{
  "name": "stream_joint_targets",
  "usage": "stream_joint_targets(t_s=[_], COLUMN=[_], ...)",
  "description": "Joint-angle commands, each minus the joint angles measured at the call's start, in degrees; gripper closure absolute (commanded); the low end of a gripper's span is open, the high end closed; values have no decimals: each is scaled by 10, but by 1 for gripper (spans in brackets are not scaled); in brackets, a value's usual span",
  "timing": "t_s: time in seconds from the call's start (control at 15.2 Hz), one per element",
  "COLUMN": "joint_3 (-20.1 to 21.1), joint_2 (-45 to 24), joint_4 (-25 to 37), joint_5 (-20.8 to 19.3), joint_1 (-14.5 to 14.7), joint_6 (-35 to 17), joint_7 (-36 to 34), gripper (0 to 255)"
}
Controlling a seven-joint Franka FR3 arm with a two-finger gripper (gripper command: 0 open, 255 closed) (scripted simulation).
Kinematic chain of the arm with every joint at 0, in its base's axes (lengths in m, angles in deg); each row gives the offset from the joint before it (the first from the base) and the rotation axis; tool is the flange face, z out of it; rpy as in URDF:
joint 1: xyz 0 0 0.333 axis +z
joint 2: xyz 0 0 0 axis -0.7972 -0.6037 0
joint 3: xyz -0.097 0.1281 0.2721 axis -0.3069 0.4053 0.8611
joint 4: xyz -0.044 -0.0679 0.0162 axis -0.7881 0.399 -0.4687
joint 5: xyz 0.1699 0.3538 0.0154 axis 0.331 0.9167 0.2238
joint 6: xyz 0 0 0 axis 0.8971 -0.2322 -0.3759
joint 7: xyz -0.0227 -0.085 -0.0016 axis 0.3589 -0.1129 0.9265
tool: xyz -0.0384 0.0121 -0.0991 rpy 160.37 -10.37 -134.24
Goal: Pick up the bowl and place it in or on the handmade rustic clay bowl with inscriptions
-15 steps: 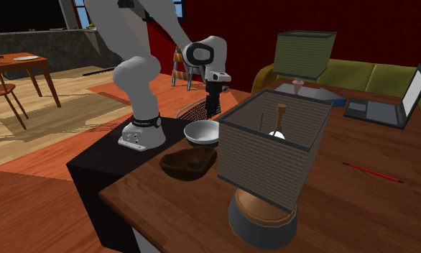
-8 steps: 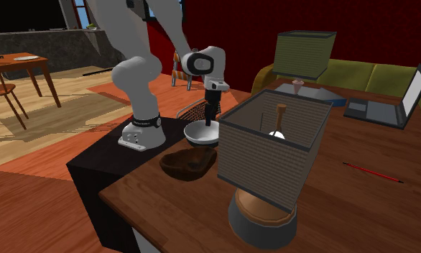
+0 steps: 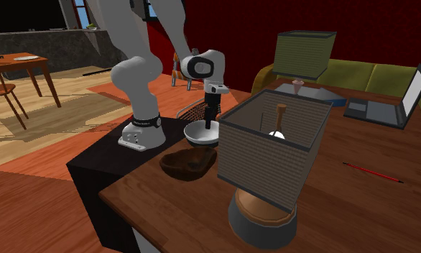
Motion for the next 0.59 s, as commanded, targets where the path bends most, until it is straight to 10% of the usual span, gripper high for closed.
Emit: stream_joint_targets(t_s=[0.0, 0.07, 0.53], joint_3=[0, 0, 0], joint_2=[0, 0, 0], joint_4=[0, 0, 0], joint_5=[0, 0, 0], joint_1=[0, 0, 0], joint_6=[0, 0, 0], joint_7=[0, 0, 0], gripper=[0, 255, 255])
